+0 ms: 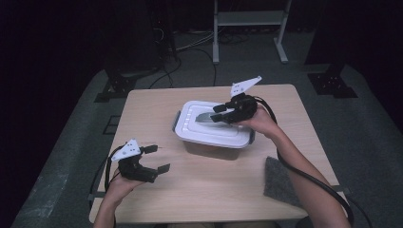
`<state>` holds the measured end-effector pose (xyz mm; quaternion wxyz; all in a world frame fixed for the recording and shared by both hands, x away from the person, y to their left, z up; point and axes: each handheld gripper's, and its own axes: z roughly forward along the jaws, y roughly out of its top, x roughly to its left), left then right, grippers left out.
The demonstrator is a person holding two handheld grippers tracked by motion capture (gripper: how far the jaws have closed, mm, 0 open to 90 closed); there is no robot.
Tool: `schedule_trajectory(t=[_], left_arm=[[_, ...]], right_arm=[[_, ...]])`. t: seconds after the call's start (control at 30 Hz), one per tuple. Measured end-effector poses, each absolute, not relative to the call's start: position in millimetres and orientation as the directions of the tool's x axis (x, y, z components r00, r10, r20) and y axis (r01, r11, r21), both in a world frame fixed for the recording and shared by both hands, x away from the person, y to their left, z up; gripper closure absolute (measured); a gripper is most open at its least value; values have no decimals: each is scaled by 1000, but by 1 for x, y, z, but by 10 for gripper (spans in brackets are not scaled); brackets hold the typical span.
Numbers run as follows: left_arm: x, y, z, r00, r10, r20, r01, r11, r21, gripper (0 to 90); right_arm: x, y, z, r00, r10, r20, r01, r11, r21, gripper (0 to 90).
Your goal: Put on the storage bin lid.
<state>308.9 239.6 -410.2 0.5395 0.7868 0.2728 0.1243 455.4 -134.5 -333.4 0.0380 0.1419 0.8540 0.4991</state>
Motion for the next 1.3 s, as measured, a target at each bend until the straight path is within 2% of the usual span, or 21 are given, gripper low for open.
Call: schedule_trajectory(t=[0.37,1.3], left_arm=[[309,237,-411,825,555,-104,295,-267,917,74],[310,237,-412,824,557,-106,299,-268,916,74]], right_arm=[[437,-172,-323,-945,317,80,213,412,886,511],[398,-228,-334,-920,382,92,252,394,884,487]])
